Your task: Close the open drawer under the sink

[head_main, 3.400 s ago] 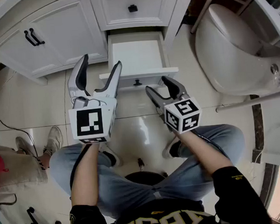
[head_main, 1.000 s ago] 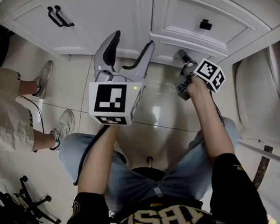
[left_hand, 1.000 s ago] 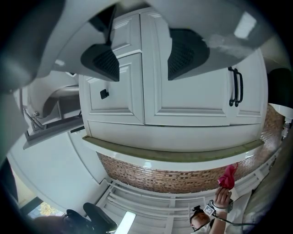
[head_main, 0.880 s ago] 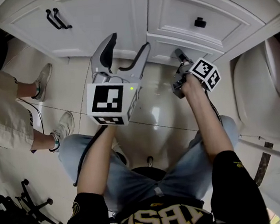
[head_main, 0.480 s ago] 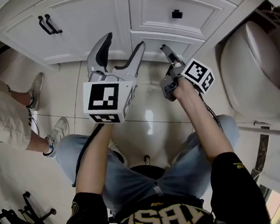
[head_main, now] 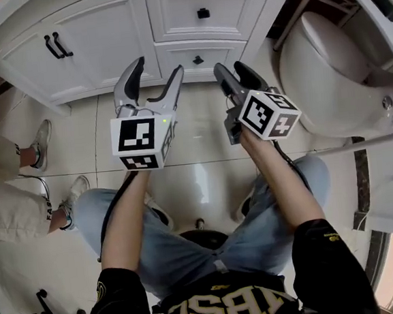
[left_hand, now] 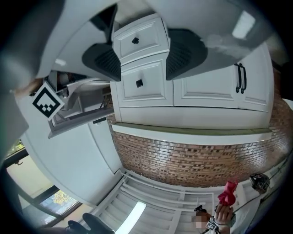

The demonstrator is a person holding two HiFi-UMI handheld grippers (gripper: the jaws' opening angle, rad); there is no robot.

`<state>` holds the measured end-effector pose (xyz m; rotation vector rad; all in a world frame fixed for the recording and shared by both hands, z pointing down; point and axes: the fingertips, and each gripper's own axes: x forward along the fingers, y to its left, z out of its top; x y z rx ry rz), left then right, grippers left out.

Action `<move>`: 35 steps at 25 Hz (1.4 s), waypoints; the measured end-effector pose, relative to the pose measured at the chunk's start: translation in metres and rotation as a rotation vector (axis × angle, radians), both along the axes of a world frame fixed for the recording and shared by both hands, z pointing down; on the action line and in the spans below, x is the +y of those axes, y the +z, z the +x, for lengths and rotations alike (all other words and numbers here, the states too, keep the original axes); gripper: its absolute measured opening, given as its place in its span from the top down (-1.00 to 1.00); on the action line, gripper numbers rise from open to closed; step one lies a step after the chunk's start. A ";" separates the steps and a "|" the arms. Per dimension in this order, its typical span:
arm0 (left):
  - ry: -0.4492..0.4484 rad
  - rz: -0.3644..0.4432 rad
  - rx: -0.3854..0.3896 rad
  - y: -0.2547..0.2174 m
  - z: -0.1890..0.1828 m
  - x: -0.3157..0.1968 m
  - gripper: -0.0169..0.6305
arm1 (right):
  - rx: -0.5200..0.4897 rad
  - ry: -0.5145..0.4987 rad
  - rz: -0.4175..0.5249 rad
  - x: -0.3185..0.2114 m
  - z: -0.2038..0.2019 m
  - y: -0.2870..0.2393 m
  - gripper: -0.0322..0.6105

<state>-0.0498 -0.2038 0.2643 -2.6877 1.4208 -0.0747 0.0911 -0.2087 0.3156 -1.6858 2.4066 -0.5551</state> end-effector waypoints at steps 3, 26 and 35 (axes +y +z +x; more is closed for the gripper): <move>0.019 0.015 -0.018 -0.002 0.001 0.016 -0.01 | 0.230 0.057 0.123 0.024 0.014 -0.020 0.15; -0.077 -0.012 0.019 0.029 0.003 0.032 -0.05 | 0.353 0.152 0.220 0.084 0.052 -0.039 0.08; -0.032 -0.022 0.009 0.031 0.017 0.033 -0.05 | 0.395 0.149 0.161 0.081 0.060 -0.019 0.10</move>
